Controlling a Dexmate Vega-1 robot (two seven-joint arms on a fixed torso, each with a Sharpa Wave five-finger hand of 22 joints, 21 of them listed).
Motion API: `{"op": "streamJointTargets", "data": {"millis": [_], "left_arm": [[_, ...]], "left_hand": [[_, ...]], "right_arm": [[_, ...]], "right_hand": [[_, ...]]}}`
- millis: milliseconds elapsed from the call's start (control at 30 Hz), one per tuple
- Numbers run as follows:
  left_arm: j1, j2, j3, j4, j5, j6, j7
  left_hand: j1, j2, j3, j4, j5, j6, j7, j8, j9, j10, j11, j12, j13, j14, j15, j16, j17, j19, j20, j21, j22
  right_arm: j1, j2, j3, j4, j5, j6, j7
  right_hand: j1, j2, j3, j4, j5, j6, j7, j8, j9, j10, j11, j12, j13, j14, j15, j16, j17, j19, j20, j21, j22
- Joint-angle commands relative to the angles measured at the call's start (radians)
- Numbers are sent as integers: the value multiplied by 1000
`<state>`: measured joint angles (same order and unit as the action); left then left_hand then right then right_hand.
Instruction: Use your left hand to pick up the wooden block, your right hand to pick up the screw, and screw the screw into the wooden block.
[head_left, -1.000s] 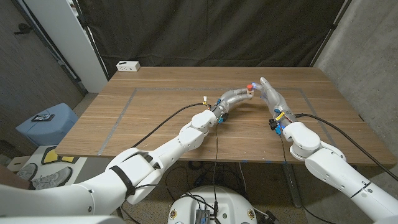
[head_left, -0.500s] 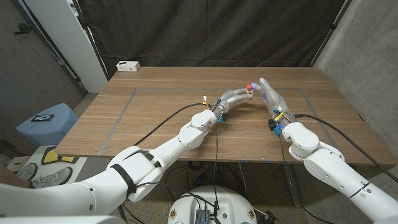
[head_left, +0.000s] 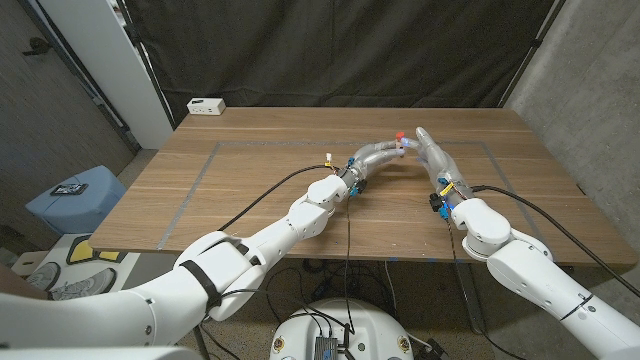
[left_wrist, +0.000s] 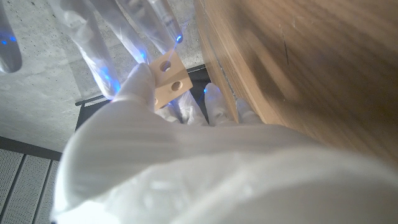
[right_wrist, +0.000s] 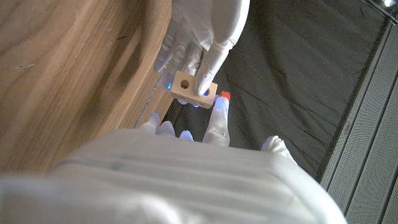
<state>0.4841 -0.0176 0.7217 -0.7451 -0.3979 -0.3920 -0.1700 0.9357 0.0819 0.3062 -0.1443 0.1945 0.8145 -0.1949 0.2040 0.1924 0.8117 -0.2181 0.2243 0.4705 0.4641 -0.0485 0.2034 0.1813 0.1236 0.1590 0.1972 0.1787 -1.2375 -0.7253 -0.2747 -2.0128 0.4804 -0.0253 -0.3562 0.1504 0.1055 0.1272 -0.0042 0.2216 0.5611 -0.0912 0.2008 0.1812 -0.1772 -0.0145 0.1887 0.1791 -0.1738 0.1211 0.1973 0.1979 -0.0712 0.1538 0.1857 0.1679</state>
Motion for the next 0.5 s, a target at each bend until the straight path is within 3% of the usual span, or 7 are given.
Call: {"op": "streamJointTargets", "data": {"millis": [33, 500], "left_arm": [[-6, -4, -3, 14, -6, 3, -13], [-13, -7, -4, 26, -7, 4, -18]], "left_hand": [[2, 9, 9, 2, 4, 5, 3, 2, 3, 11, 0, 0, 5, 9, -42, 3, 3, 5, 1, 9, 5], [4, 7, 10, -2, 5, 4, 6, 0, 3, 8, 0, -3, 4, 8, -43, 2, 3, 6, 1, 9, 5]], "right_arm": [[-6, 5, 0, -9, -3, -6, -14], [-25, -6, 29, -27, -8, -17, -38]], "right_hand": [[-7, 2, 8, 0, 6, 3, -3, -2, 1, -50, -6, 5, 2, -143, -4, 8, 2, 6, 0, 6, 3], [-8, 1, 9, 0, 6, 2, -1, -4, 1, -51, -4, 4, 2, -141, -3, 8, 2, 11, 0, 7, 3]]}}
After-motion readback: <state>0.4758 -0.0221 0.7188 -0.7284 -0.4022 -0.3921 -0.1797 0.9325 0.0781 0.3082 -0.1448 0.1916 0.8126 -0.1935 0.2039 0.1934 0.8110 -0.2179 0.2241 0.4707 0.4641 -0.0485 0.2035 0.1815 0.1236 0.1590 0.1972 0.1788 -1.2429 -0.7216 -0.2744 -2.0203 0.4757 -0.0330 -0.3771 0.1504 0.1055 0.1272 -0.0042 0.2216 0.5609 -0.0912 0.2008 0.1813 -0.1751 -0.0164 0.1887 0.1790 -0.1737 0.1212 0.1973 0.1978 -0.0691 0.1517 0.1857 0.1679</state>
